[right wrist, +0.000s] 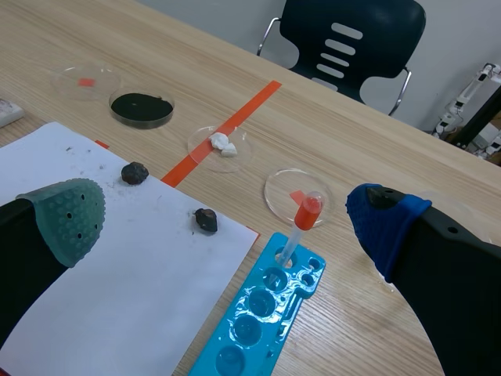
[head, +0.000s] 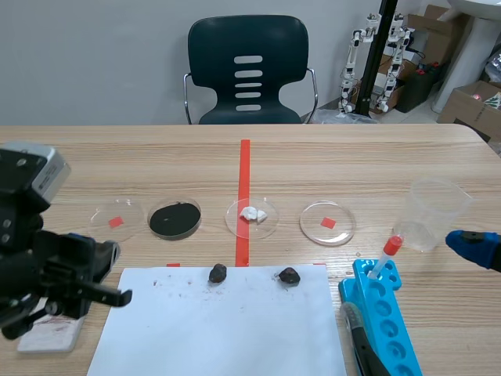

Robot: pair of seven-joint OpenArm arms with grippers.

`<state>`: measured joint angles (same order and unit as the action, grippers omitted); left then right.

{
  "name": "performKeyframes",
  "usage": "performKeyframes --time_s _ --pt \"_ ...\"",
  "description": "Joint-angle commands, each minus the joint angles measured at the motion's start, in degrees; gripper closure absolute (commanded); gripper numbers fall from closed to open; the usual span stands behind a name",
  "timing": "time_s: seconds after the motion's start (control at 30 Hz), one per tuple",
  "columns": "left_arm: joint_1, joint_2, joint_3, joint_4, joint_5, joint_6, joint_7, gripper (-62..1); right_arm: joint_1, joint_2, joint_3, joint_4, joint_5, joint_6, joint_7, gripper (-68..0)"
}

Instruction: Lower the mineral onto the iron filings and hold still

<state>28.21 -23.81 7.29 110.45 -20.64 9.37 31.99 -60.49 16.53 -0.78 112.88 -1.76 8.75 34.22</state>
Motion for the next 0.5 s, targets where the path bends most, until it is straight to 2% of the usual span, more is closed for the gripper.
performKeyframes --time_s 0.0,0.1,0.2,0.47 --pt "-3.76 0.15 0.70 0.81 -1.44 0.33 2.03 -11.6 0.66 0.13 0.33 1.11 0.46 -0.17 0.81 -65.5" --pt "-11.10 0.90 1.66 -0.81 -3.98 0.55 8.15 -11.6 0.66 0.13 0.33 1.11 0.46 -0.17 0.81 -65.5" --pt "-17.90 3.08 1.73 -4.90 -5.05 0.57 13.03 -11.6 0.66 0.13 0.33 1.11 0.46 -0.17 0.81 -65.5" --pt "-32.46 8.39 2.49 -21.57 -5.73 0.55 17.75 -11.6 0.66 0.13 0.33 1.11 0.46 -0.17 0.81 -65.5"
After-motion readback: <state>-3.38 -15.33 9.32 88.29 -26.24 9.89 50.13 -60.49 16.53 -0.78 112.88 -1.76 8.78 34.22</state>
